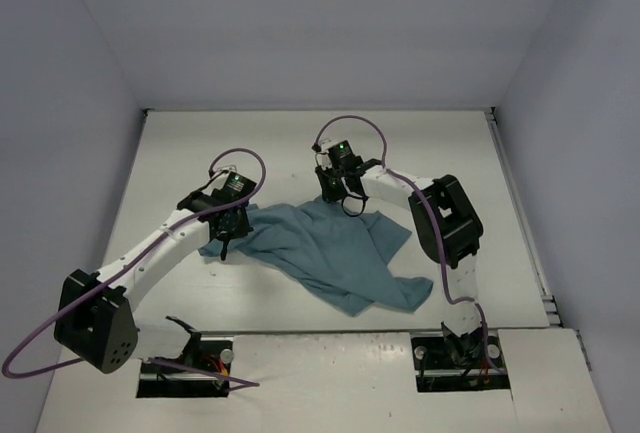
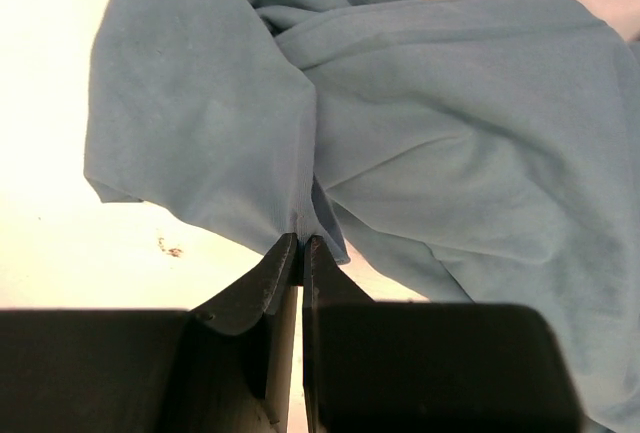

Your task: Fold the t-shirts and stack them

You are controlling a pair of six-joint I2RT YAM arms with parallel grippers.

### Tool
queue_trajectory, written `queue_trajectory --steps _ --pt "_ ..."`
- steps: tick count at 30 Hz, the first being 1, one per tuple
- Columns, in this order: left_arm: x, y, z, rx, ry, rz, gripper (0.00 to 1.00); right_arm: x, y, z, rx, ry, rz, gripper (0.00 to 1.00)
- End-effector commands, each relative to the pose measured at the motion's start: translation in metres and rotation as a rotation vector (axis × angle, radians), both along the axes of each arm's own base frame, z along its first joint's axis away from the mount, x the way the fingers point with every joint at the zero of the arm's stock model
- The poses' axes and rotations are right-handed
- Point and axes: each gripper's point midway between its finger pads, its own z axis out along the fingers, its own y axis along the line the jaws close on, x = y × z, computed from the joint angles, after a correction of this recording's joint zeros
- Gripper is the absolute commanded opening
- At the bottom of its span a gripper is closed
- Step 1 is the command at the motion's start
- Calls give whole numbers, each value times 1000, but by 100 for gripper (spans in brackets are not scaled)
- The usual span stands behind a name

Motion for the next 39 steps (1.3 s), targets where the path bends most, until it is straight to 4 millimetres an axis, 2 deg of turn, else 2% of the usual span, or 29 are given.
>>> queue_trajectory --steps 1,2,4,7,8,11,12,13,16,18,21,25,27,28,29,32,34,37,39 --pt "3 10 15 -19 -35 -8 0 7 12 17 37 -53 33 0" --pt "6 12 20 -27 -45 -13 0 11 11 24 32 -76 30 0" --pt "15 21 34 -32 -75 -11 0 23 10 50 27 -152 36 0" --pt "38 42 76 -78 -152 27 0 57 -1 133 46 -346 -25 0" --pt "40 49 80 -73 -152 30 0 65 -7 160 51 -406 -39 0" --pt "69 71 162 -98 -336 47 0 89 -45 268 94 -620 -139 0" --pt "74 78 177 -106 -367 61 0 93 -66 310 94 -705 -196 0" --pt "81 81 206 -113 -436 62 0 91 -77 336 97 -757 -220 0" --pt "94 97 274 -128 -598 89 0 83 -121 419 71 -936 -303 0" --pt "103 104 300 -139 -654 94 0 75 -148 462 39 -1033 -360 0" --pt "105 121 358 -171 -795 126 0 50 -181 523 -1 -1167 -430 0" --pt "102 134 408 -205 -918 155 0 15 -212 572 -56 -1276 -507 0" --pt "90 138 443 -205 -1014 159 0 -14 -229 599 -60 -1336 -547 0" --pt "86 138 453 -208 -1040 157 0 -29 -236 611 -56 -1363 -559 0" --pt "79 137 466 -209 -1076 149 0 -37 -240 616 -53 -1376 -569 0" --pt "64 132 489 -215 -1144 130 0 -68 -251 638 -21 -1430 -584 0" --pt "46 124 510 -220 -1213 90 0 -94 -256 655 16 -1479 -570 0" --pt "23 118 530 -214 -1281 58 0 -121 -265 670 45 -1522 -576 0" --pt "15 113 537 -216 -1304 38 0 -131 -269 675 54 -1538 -583 0"
